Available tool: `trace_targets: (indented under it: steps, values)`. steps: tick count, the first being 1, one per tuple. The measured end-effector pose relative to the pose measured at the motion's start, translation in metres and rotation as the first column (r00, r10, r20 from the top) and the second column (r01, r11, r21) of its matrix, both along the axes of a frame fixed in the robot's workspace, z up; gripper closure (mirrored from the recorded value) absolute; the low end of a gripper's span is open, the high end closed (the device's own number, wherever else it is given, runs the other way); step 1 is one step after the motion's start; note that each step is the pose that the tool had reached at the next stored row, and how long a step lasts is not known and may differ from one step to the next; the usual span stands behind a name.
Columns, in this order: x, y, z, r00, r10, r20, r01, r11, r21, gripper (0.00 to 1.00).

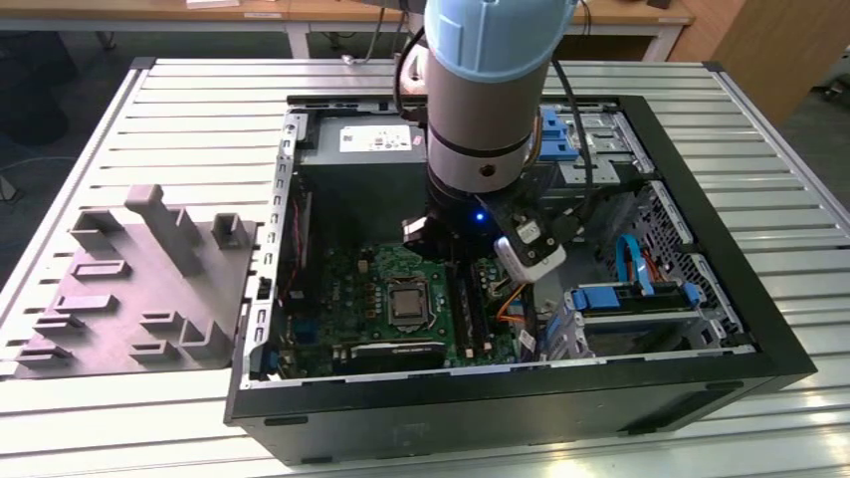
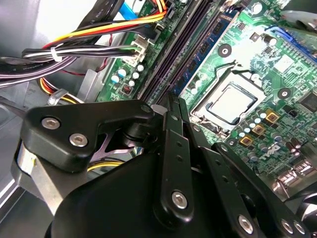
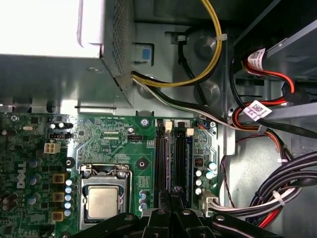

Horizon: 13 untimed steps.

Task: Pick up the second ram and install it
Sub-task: 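Insert the second ram into the second slot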

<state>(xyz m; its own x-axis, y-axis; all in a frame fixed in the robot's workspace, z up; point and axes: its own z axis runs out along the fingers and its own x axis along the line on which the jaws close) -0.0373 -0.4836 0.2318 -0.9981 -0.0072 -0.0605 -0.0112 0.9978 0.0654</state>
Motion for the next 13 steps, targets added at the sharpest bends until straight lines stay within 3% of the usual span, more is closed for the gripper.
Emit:
trace_targets:
  steps: [13]
  values:
    - [-0.0005, -0.0003, -0.0032, 1.0, 0.0, 0.0, 0.0, 1.0, 0.0026, 0.89]
